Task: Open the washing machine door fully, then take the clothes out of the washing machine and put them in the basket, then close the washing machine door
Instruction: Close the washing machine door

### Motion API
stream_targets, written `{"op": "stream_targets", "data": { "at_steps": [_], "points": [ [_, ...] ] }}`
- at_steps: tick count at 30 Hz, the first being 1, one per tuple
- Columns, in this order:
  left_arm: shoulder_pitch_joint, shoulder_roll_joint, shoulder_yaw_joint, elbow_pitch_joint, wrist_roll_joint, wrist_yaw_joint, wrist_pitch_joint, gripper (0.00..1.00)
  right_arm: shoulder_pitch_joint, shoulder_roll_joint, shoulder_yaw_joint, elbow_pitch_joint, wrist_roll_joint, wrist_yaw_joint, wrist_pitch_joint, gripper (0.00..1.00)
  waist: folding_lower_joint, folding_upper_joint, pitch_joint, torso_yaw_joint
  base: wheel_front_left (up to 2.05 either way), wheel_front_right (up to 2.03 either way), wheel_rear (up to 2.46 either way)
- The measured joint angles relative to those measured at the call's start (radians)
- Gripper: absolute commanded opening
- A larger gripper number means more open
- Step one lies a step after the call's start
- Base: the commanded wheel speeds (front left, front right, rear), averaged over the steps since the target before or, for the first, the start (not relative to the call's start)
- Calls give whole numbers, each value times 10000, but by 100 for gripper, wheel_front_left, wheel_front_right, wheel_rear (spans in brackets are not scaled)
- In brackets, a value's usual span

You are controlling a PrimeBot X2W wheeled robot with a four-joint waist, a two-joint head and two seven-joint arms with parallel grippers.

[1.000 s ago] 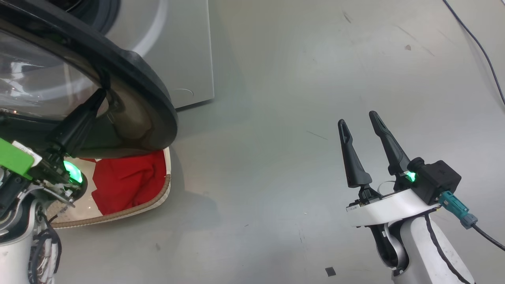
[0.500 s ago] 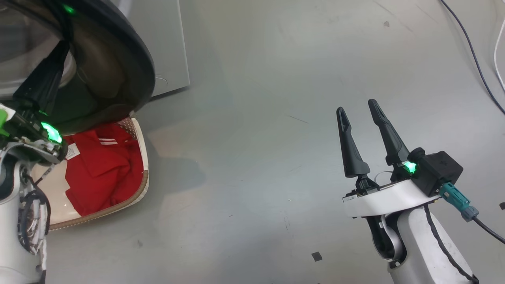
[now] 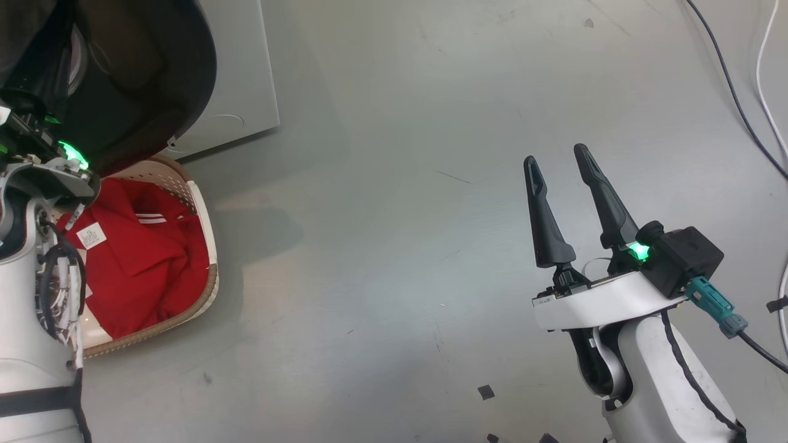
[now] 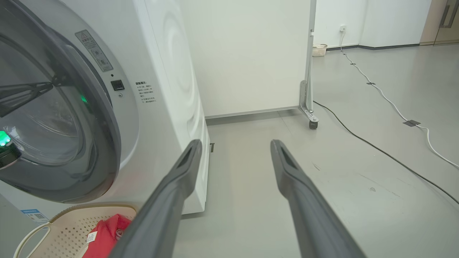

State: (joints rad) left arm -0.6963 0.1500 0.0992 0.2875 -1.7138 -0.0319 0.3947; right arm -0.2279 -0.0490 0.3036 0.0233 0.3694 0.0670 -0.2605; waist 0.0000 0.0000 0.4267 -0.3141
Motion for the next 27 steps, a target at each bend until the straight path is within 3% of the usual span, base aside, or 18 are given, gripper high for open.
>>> {"op": "stream_targets", "data": {
  "at_steps": [10, 17, 27],
  "points": [
    [-420, -163, 148, 775, 171, -476, -617, 0, -110, 0, 27, 25, 2, -84, 0, 100, 1, 1, -28, -19, 0, 0, 0],
    [-380, -669, 42, 970, 142, -800, -608, 0, -103, -2, -117, 123, -33, -92, -2, 100, 0, 0, -176, 203, 0, 0, 0],
    [830, -823, 167, 644, 21, -886, -554, 0, -49, -2, -303, 330, -290, -88, -2, 100, 0, 0, -514, 685, 0, 0, 0]
  ]
}}
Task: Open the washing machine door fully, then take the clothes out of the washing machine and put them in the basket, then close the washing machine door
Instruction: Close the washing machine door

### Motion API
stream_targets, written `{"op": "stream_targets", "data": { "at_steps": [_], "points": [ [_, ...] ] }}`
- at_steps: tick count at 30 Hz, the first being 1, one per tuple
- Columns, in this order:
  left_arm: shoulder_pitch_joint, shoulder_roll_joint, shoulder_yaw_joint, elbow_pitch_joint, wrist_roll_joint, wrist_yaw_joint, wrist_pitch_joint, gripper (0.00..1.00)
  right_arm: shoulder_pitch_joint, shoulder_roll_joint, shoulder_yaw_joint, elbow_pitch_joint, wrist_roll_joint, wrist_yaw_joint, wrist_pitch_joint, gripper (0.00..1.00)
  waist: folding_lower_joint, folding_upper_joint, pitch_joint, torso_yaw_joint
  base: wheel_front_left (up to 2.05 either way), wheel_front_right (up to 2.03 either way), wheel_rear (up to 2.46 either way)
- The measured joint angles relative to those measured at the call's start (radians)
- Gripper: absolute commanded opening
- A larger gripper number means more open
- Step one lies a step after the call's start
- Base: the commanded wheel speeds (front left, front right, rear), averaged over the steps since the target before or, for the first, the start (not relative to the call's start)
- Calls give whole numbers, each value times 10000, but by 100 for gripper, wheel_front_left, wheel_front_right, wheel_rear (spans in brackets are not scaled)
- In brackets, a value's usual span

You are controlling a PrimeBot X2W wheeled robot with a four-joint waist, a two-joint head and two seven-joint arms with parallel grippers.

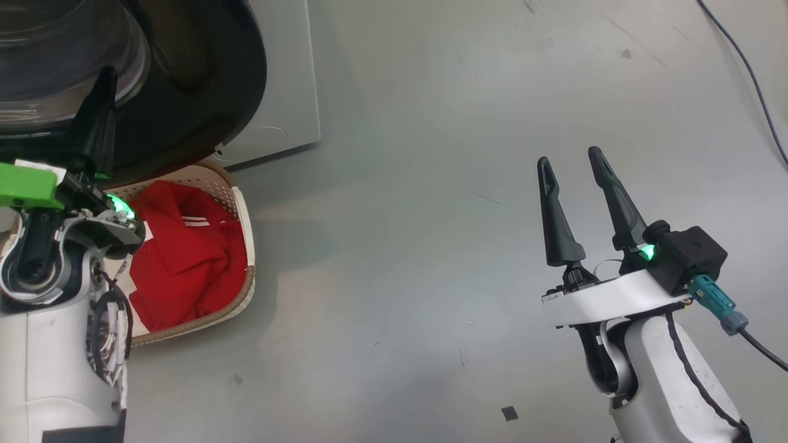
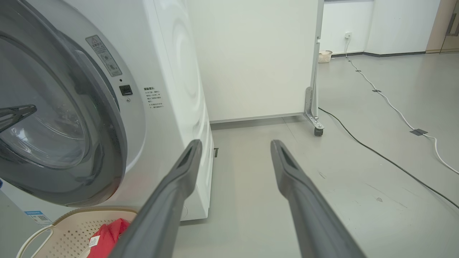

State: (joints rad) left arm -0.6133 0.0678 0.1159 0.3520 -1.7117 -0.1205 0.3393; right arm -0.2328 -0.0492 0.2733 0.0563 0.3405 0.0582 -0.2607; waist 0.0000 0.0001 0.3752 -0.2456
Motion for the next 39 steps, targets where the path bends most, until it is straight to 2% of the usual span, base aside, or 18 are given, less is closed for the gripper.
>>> {"op": "stream_targets", "data": {
  "at_steps": [14, 22, 23, 24, 27, 28, 29, 30, 31, 35, 39],
  "points": [
    [2565, -345, 477, -2307, -510, 0, 115, 0, 331, 0, -161, 324, -328, 15, 0, 100, 0, -1, -733, 653, 0, 0, 0],
    [4072, -405, 282, -3346, -673, 0, 94, 0, 873, 2, -435, 690, -548, 17, 2, 100, 0, 0, -1239, 1079, 0, 0, 0],
    [4240, -405, 215, -3413, -662, 0, 48, 13, 941, 2, -466, 708, -573, 17, 2, 100, 0, 0, -1295, 1131, 0, 0, 0],
    [4417, -407, 169, -3494, -656, 0, -10, 13, 1012, 2, -487, 731, -614, 17, 2, 100, 0, 0, -1351, 1186, 0, 0, 0],
    [4845, -395, -6, -3735, -752, 0, -165, 42, 1176, 2, -552, 786, -652, 17, 2, 100, 0, 0, -1514, 1348, 0, 0, 0],
    [4974, -393, -96, -3808, -830, 0, -238, 48, 1221, 2, -560, 811, -713, 17, 2, 100, 0, 0, -1566, 1400, 0, 0, 0],
    [5108, -393, -184, -3902, -903, 0, -288, 65, 1244, 2, -562, 826, -734, 19, 2, 100, 0, 0, -1618, 1451, 0, 0, 0],
    [5232, -397, -234, -3983, -951, 0, -387, 88, 1254, 2, -556, 836, -775, 19, 2, 100, 0, 0, -1669, 1497, 0, 0, 0],
    [5361, -393, -242, -4048, -953, 0, -487, 100, 1256, 4, -552, 846, -800, 21, 2, 100, 0, -1, -1720, 1536, 0, 0, 0],
    [5825, -364, -443, -4217, -865, 0, -869, 100, 1377, 6, -614, 867, -803, 21, 2, 100, 0, -1, -1926, 1657, 0, 0, 0],
    [6082, -360, -625, -4529, -31, 0, -1223, 100, 1472, 6, -662, 884, -803, 21, 2, 100, 0, 0, -2113, 1774, 0, 0, 0]
  ]
}}
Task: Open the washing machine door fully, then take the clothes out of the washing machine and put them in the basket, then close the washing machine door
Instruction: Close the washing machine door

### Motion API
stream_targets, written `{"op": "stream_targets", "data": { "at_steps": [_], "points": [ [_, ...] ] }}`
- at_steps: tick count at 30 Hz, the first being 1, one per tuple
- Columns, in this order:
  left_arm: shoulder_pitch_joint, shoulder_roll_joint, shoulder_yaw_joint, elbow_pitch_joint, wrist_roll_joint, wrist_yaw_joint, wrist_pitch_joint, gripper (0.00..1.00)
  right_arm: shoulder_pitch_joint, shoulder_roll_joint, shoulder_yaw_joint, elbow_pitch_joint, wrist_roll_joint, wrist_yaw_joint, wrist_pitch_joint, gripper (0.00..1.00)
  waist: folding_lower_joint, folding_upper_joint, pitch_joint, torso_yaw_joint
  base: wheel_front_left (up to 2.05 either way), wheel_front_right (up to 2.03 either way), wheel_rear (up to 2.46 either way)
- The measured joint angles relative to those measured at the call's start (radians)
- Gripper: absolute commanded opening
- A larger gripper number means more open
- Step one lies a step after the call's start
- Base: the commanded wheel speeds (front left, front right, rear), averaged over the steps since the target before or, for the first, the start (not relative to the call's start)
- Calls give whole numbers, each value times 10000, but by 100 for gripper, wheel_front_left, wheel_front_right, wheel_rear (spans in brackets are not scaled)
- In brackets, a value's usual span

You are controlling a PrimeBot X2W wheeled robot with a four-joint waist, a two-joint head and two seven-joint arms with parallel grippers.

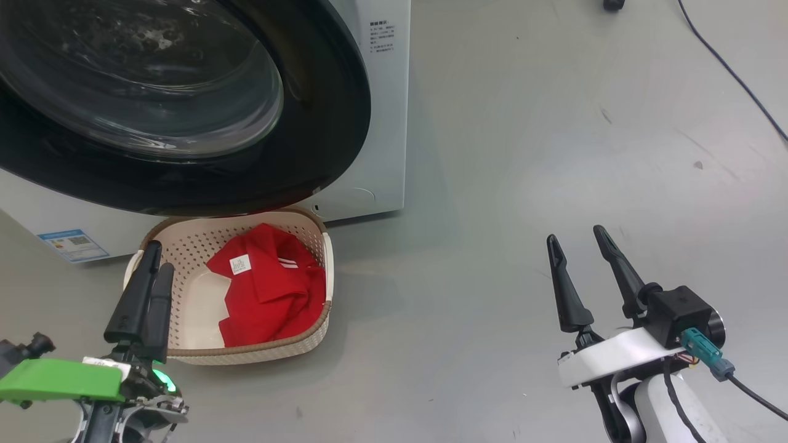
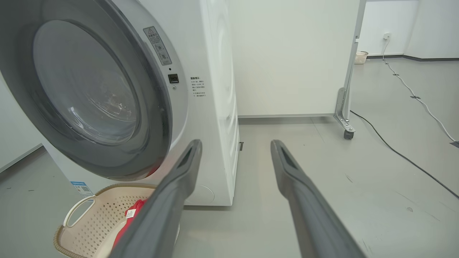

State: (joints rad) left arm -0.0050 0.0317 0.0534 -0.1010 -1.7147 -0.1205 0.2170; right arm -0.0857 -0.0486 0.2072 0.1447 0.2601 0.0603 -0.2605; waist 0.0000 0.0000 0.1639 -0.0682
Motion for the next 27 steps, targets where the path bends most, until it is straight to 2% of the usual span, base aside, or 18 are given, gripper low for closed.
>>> {"op": "stream_targets", "data": {
  "at_steps": [7, 12, 14, 20, 22, 25, 27],
  "points": [
    [84, 56, -328, -899, 2828, 0, -792, 100, 152, 2, 0, 33, -75, 44, 0, 100, 0, 0, -321, 162, 0, 0, 0],
    [202, 635, -767, -1208, 5076, 0, -1599, 100, 302, 10, -77, 31, -92, 86, 0, 100, 0, 0, -554, 234, 0, 0, 0],
    [299, 723, -861, -1218, 5632, -2, -2019, 100, 395, 13, -127, 36, -132, 86, 0, 100, 0, 0, -654, 264, 0, 0, 0],
    [670, 1398, -1206, -1011, 8381, -4, -3064, 100, 577, 23, -224, 54, -190, 86, 0, 100, 0, 0, -970, 366, 0, 0, 0],
    [758, 1436, -1225, -945, 8740, -4, -3241, 100, 593, 23, -234, 54, -201, 84, 0, 100, 0, 0, -1025, 383, 0, 0, 0],
    [999, 1523, -1298, -734, 9841, 31, -3624, 100, 726, 27, -242, 42, -213, 82, 0, 100, 0, 0, -1189, 437, 0, 0, 0],
    [1132, 1580, -1423, -662, 10381, 249, -3810, 100, 841, 29, -245, 29, -213, 75, 0, 100, 0, 0, -1287, 475, 0, 0, 0]
  ]
}}
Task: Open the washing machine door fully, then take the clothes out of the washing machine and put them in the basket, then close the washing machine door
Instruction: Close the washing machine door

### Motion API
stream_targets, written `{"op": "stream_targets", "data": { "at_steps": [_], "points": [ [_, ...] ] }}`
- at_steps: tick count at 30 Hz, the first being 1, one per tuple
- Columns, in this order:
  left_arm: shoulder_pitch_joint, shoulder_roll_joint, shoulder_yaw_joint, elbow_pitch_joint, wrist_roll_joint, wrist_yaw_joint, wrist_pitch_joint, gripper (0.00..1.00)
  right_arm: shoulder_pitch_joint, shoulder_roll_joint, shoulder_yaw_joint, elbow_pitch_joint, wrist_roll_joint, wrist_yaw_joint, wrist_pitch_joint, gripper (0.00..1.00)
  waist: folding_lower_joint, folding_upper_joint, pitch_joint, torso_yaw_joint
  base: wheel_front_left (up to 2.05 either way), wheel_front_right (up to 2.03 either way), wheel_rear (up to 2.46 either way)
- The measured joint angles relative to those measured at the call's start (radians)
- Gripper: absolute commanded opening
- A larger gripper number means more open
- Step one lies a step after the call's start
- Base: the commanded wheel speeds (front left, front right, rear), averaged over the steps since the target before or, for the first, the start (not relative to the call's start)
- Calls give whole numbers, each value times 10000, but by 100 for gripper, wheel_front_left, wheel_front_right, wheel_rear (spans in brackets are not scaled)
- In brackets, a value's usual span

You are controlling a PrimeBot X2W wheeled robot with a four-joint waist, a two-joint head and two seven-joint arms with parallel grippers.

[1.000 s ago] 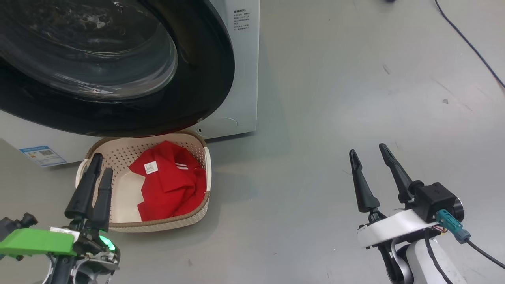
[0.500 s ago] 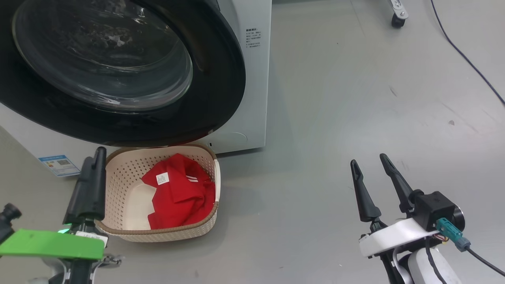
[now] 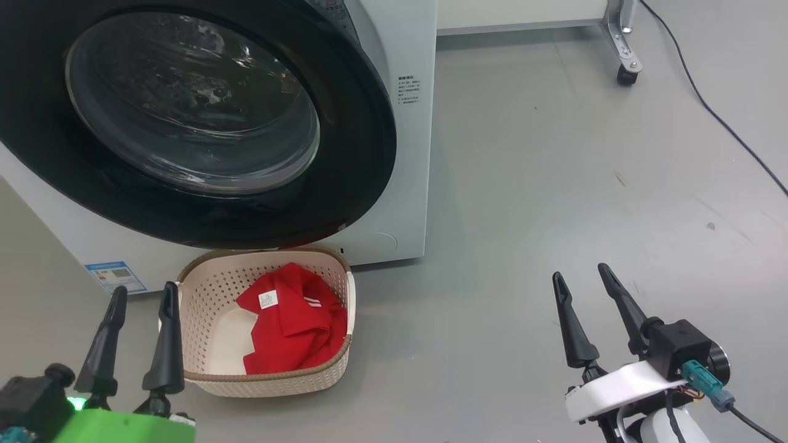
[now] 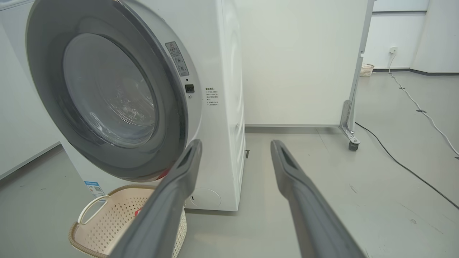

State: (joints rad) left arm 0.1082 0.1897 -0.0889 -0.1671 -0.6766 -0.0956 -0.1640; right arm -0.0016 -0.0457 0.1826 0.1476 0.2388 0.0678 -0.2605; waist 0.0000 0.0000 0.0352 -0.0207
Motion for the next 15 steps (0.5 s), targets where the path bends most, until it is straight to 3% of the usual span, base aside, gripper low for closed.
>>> {"op": "stream_targets", "data": {
  "at_steps": [9, 15],
  "points": [
    [546, 190, -552, 571, 1971, 1104, -311, 100, 301, 6, 100, 4, -23, -13, 0, 100, 0, 0, -178, 115, 0, 0, 0],
    [732, 167, -924, 930, 2577, 1620, -313, 100, 485, 8, 123, 65, -23, -90, 0, 100, 0, 0, -185, 133, 0, 0, 0]
  ]
}}
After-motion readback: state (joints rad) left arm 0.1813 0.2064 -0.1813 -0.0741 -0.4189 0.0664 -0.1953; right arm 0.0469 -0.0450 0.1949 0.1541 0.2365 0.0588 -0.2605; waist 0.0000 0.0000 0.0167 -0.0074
